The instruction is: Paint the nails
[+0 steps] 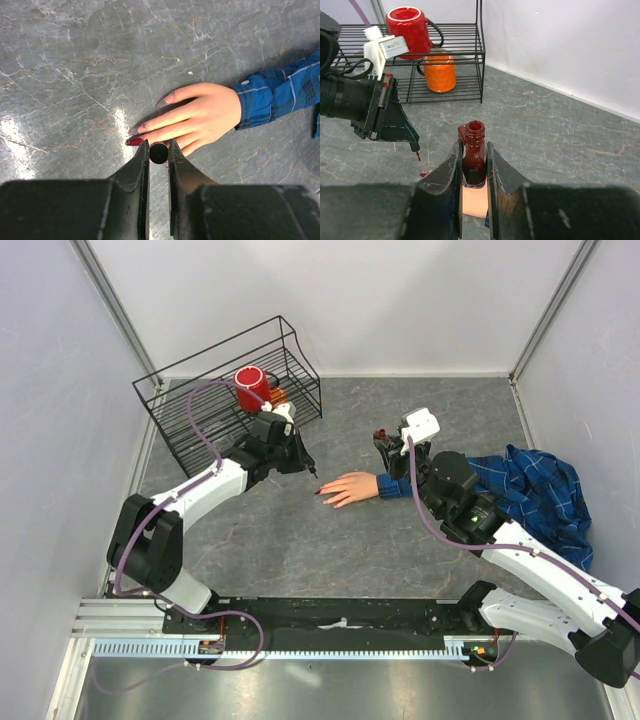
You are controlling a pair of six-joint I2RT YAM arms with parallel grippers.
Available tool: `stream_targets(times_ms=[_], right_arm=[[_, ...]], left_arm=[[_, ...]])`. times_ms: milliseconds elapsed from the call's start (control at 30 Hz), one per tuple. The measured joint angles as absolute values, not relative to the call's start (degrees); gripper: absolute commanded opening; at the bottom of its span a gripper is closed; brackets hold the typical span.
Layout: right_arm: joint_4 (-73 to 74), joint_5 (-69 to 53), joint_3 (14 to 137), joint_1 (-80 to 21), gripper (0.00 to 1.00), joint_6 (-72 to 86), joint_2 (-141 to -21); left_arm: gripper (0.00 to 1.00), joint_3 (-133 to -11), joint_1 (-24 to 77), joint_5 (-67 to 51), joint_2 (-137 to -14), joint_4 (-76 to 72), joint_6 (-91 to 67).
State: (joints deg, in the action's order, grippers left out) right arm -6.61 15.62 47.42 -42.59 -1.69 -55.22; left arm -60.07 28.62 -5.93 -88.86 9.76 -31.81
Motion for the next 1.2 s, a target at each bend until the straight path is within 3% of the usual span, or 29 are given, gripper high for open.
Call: stream_targets(times_ms=[233,400,700,867,1200], right_arm=[[-4.38,12.91,48.42,-42.59,0.0,-1.5,-55.22],[1.21,8.01,51.9,-42.57,0.0,-0.49,-55.2],[16.56,-13.8,56.62,-42.52,0.0,1.52,-52.1],[22.04,-25.96,57.58,-42.52,0.0,1.21,-49.98],[24.47,-29.76,60.1,-42.52,0.0,1.19,-50.37]], left_arm=[[0.02,-60.31,28.6,-11.29,-88.38,10.9,-30.2],[0.02,-61.84,28.6,-15.99,-80.77,13.32,-25.74],[0.02,-77.56,28.49,-29.95,-68.69,24.14,-15.66],[0.02,-84.99,28.51,-38.74,-67.99,28.99,-14.2],[0.02,-92.01,28.47,-45.28,-73.17,31.99,-18.2]])
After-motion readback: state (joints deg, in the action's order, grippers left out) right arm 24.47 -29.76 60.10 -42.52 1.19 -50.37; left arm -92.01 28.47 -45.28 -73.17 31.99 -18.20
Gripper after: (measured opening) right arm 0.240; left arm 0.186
